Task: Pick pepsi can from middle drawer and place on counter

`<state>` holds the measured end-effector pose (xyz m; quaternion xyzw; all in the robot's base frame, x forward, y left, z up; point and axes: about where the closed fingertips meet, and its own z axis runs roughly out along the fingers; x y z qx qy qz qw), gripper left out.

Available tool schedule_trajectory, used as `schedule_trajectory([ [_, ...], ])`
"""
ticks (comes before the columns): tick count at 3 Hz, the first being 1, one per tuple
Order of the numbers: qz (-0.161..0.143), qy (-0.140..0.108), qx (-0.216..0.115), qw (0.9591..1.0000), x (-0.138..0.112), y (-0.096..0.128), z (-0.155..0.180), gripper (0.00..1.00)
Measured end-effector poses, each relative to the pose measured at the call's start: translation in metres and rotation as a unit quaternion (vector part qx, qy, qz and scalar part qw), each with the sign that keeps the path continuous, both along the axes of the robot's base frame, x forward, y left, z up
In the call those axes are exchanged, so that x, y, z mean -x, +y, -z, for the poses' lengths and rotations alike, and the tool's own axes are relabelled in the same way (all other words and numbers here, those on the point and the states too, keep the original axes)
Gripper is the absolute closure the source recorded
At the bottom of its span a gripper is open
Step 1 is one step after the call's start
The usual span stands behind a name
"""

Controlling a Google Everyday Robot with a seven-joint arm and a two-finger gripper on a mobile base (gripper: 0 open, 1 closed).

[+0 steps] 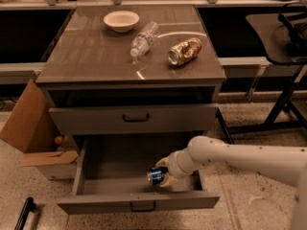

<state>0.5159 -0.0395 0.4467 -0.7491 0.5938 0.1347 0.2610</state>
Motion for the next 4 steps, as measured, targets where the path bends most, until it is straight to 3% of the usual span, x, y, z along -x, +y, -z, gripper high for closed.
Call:
schedule_trajectory([
  [1,0.017,-0.032,-0.027,0.9990,0.010,-0.025,-0.036,1.00],
  [3,0.022,-0.041,-0.030,0.9985,0.015,-0.035,-0.046,1.00],
  [4,0.018,-0.065,-0.043,0.9968,0.015,-0.046,-0.094,1.00],
])
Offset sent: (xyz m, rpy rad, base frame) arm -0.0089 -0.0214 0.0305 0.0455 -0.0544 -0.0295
